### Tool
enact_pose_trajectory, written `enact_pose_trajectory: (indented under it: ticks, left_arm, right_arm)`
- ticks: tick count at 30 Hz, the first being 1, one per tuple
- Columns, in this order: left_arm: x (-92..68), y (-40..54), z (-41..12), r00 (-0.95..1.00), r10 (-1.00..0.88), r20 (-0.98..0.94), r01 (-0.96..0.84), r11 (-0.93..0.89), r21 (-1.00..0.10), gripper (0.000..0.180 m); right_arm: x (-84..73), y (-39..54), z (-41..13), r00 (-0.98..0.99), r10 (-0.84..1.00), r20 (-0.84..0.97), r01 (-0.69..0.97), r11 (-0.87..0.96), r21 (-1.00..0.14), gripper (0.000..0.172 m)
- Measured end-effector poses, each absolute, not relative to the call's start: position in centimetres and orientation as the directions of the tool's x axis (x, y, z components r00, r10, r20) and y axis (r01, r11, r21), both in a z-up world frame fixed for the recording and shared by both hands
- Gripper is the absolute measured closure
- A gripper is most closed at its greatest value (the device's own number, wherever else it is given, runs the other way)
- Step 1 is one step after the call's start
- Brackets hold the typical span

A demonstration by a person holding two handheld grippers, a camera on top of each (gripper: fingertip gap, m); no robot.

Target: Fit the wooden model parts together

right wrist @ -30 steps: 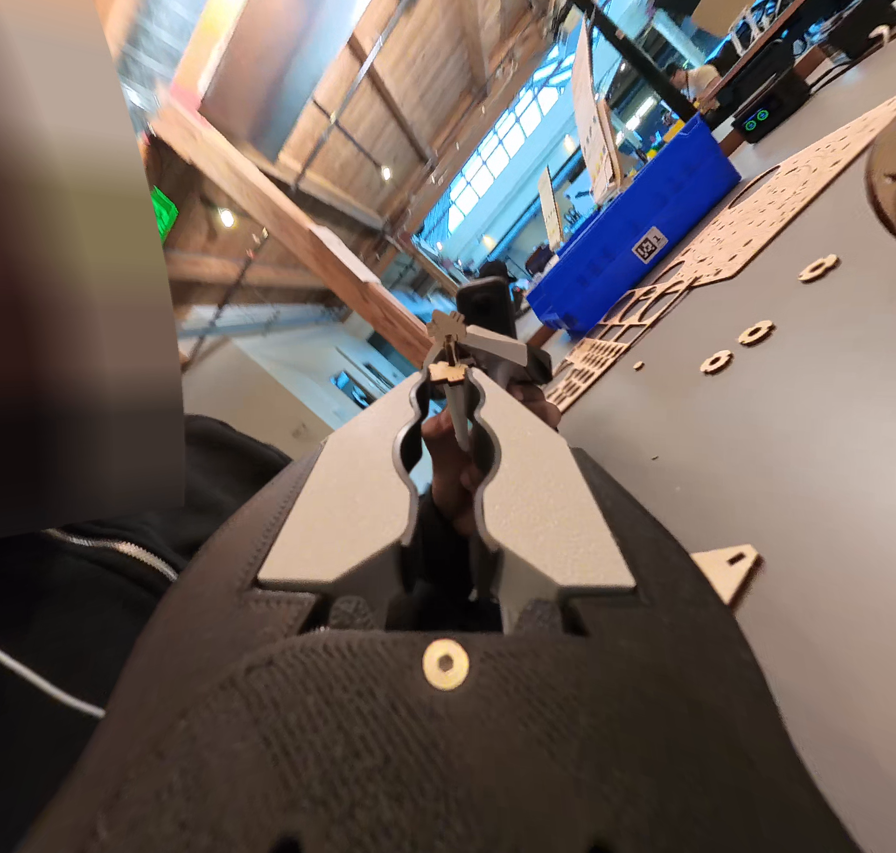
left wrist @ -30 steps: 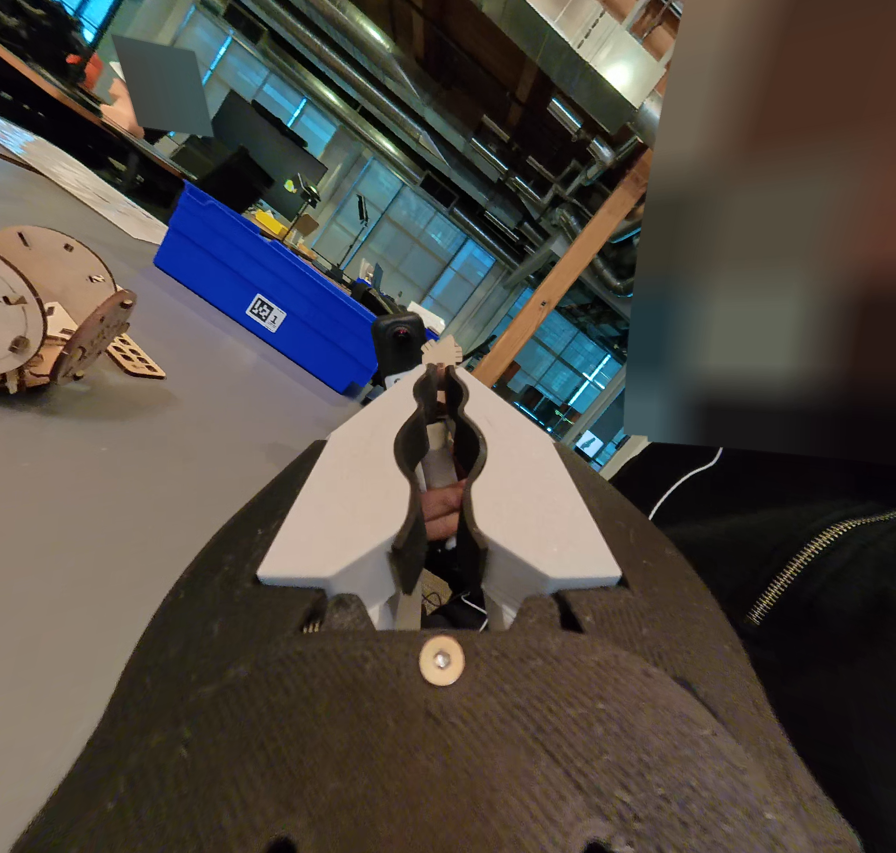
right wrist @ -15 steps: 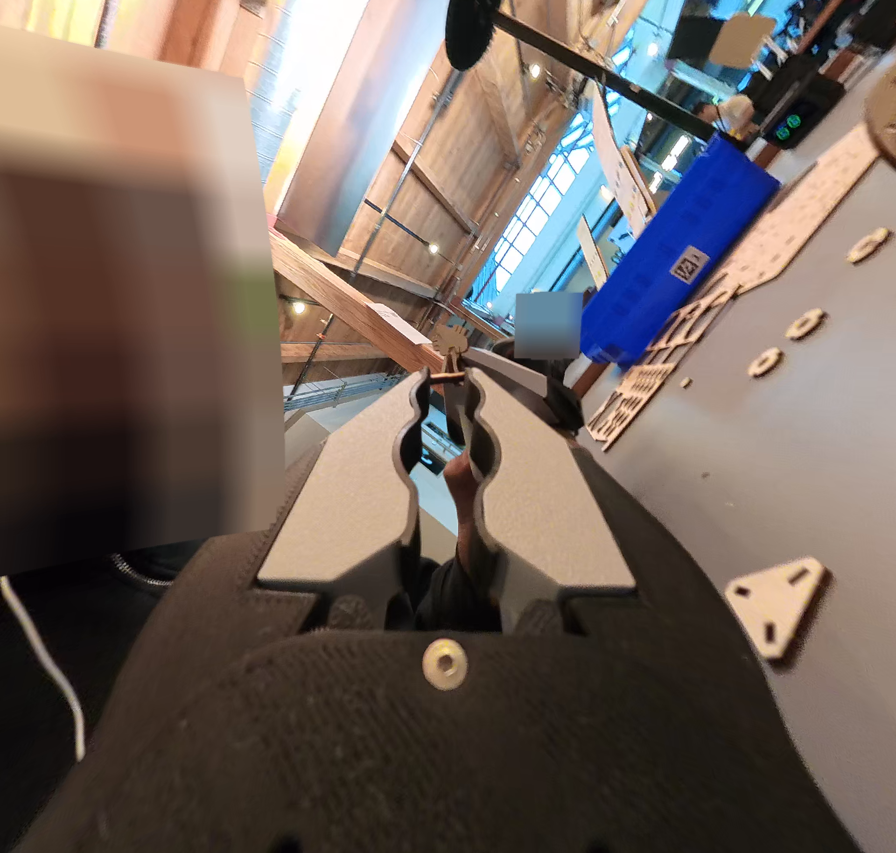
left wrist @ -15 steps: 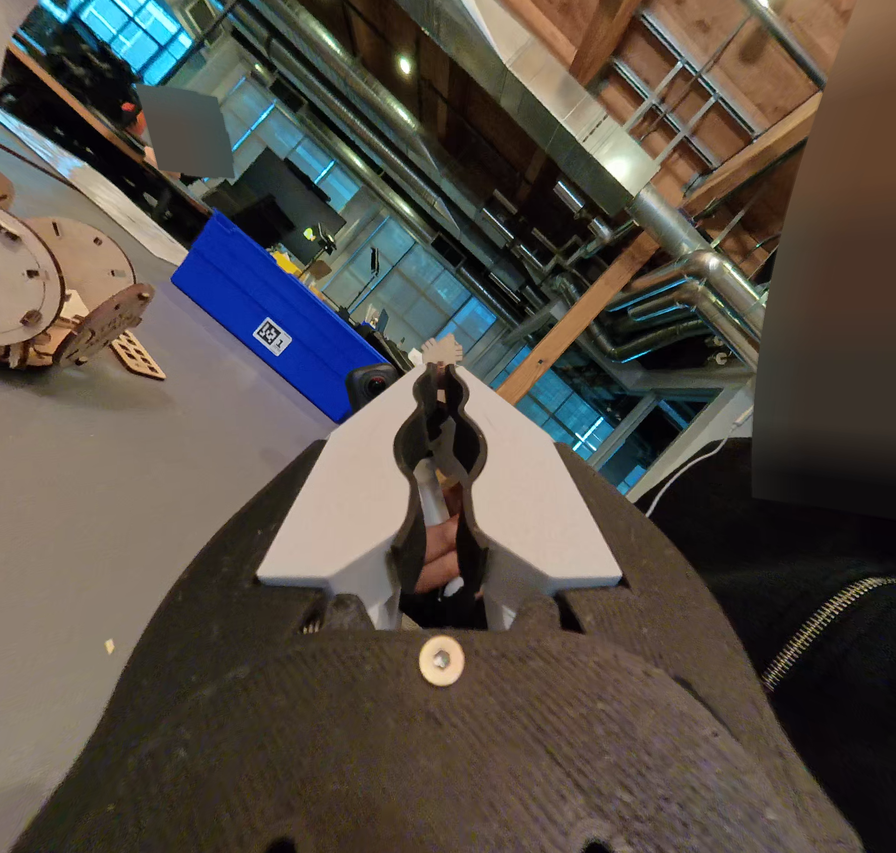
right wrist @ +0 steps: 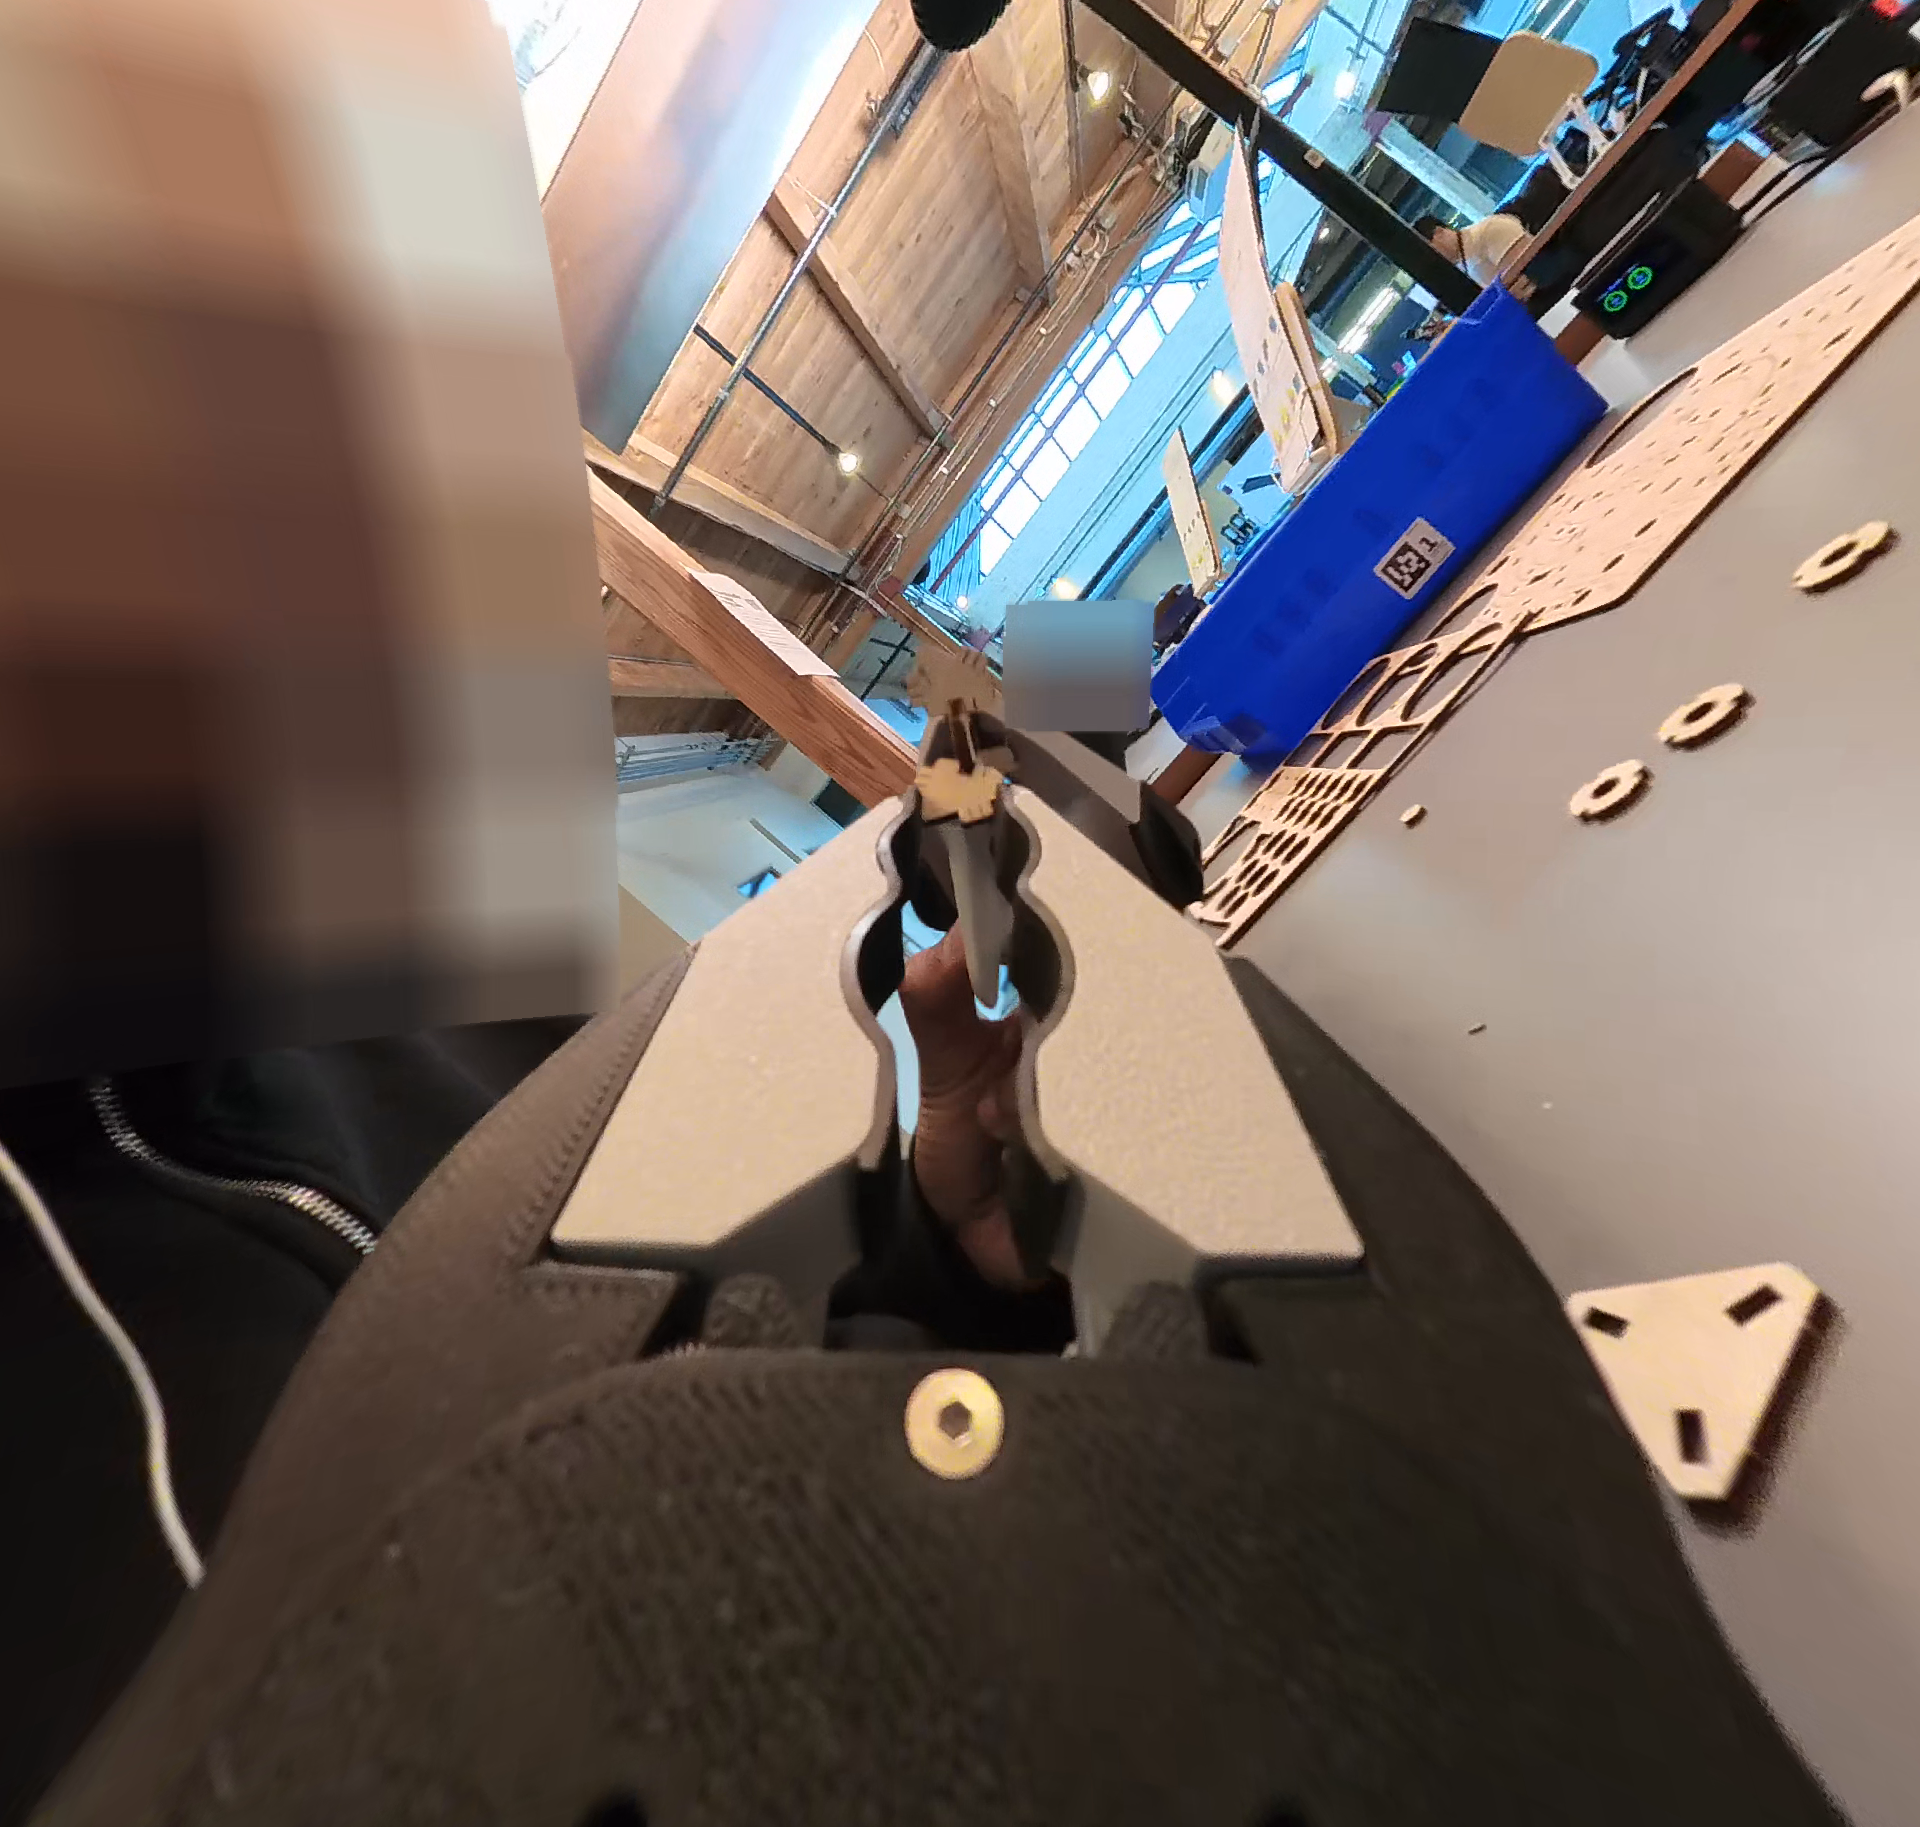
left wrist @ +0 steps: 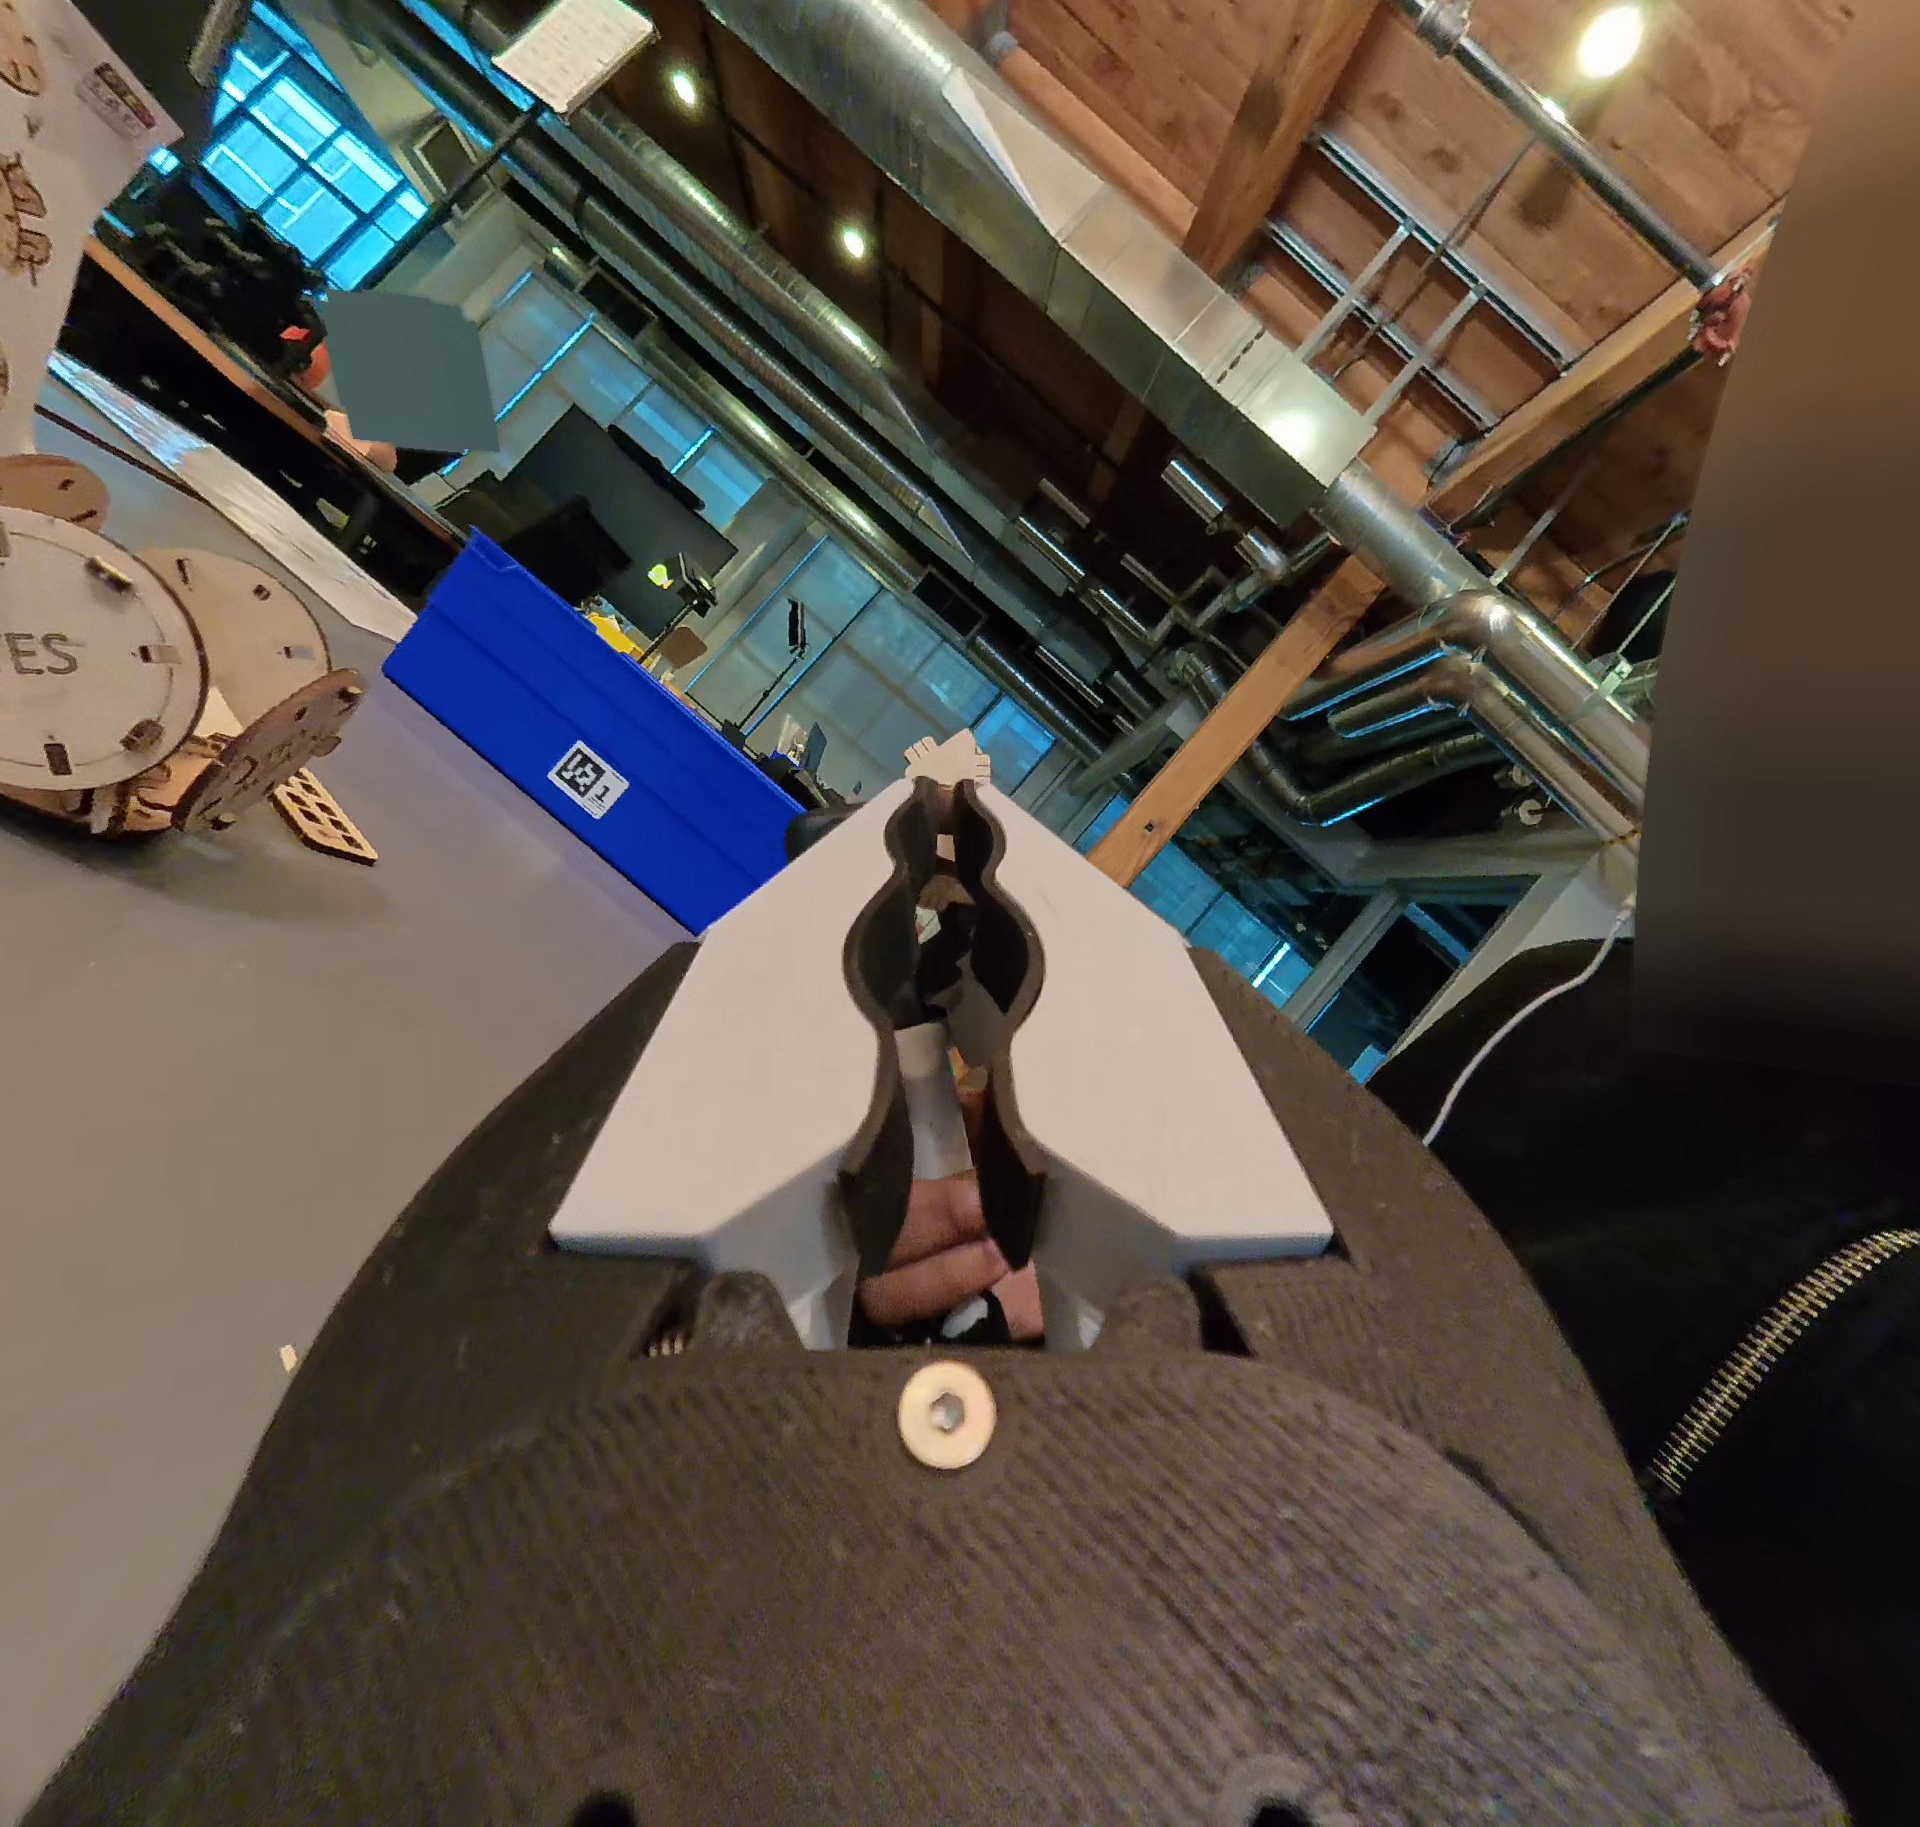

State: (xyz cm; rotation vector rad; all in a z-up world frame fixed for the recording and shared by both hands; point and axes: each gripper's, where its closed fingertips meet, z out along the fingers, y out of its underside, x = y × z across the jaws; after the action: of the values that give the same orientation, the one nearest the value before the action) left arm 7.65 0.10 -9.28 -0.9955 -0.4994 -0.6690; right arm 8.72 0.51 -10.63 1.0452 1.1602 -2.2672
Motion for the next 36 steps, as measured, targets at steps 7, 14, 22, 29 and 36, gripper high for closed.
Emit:
enact_pose_trajectory:
  ticks: [7, 14, 22, 29, 36]
  left_arm:
    - [8.8, 1.5, -9.2, 0.708, -0.28, 0.649, 0.705, 0.341, -0.622, 0.179]
    - [5.2, -0.5, -9.9, 0.642, -0.26, 0.721, 0.753, 0.393, -0.528, 0.179]
    - [2.0, -4.5, -10.0, 0.639, -0.235, 0.733, 0.741, 0.445, -0.503, 0.179]
    - [3.3, -3.3, -9.8, 0.614, -0.32, 0.722, 0.781, 0.377, -0.497, 0.179]
    - [4.0, -2.6, -9.8, 0.603, -0.352, 0.716, 0.795, 0.332, -0.507, 0.18]
  right_arm:
    - [8.6, -0.9, -11.1, -0.657, 0.081, -0.749, 0.6, -0.545, -0.585, 0.172]
    - [7.2, 2.2, -12.4, -0.615, 0.229, -0.755, 0.572, -0.53, -0.626, 0.172]
    - [6.9, 3.0, -13.8, -0.634, 0.47, -0.615, 0.503, -0.354, -0.789, 0.166]
    - [6.4, 0.1, -12.8, -0.73, 0.522, -0.442, 0.368, -0.245, -0.897, 0.157]
    - [5.6, -2.0, -11.3, -0.773, 0.423, -0.472, 0.357, -0.323, -0.876, 0.157]
